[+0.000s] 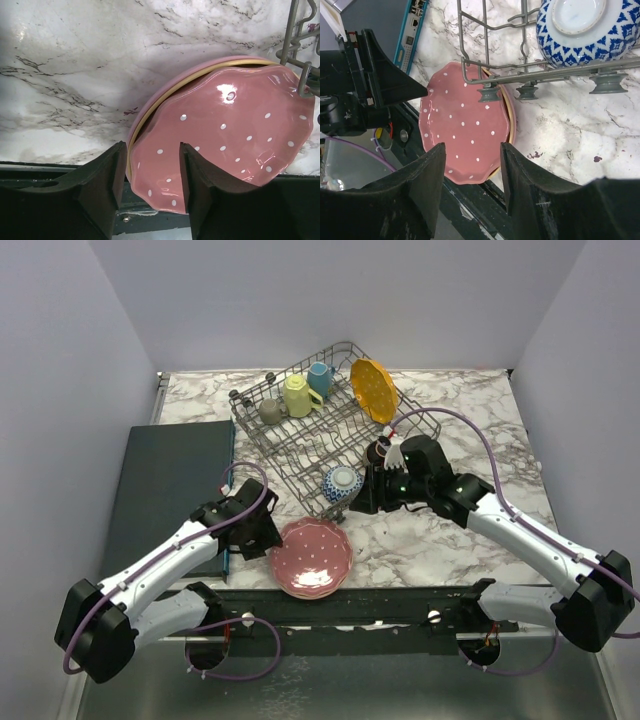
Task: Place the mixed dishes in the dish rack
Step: Pick up the plate from the corner of the board.
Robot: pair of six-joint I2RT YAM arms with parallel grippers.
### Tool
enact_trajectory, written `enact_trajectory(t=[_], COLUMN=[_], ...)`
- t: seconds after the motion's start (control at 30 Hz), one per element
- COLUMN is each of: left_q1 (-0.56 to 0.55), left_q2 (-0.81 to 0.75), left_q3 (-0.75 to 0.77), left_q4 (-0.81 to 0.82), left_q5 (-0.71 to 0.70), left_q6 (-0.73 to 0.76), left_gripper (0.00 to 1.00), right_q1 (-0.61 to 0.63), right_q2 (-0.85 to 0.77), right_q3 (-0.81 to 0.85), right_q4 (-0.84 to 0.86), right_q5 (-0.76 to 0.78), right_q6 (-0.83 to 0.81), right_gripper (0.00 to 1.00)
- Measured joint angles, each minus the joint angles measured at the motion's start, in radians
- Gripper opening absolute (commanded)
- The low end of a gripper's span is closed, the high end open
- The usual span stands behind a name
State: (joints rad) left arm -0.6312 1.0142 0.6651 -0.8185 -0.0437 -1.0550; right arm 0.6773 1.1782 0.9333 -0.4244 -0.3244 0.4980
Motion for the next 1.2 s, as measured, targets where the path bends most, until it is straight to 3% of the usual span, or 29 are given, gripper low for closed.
enact_trajectory(t=[0.43, 0.77, 0.83, 1.03, 1.2], left_q1=[-0.019, -0.04, -0.044, -0.05, -0.05], left_q2=[0.018, 0.036, 0.038, 0.027, 0.013], left_q3=[-0.022, -0.029, -0.031, -0.031, -0.005], left_q4=[0.031, 0.06, 0.064, 0.064, 0.033], left_q5=[0.01, 0.018, 0.018, 0.016, -0.015], left_q6=[-0.005, -0.007, -0.007, -0.008, -0.008], left_gripper=[0.33, 0.28, 0.28, 0.42, 0.43], right_q1=[0.004, 0.005, 0.007, 0.014, 0.016], right_q2=[0.0, 0.0, 0.0, 0.0, -0.002], right_q3=[-0.029, -0.053, -0.058, -0.072, -0.072], right_q4=[0.02, 0.032, 0.034, 0.035, 0.035], right_q5=[-0.001, -0.001, -0.001, -0.001, -0.001], right_q6=[0.011, 0.026, 0.029, 0.035, 0.037], right_gripper=[0.51, 0.51, 0.51, 0.51, 0.51])
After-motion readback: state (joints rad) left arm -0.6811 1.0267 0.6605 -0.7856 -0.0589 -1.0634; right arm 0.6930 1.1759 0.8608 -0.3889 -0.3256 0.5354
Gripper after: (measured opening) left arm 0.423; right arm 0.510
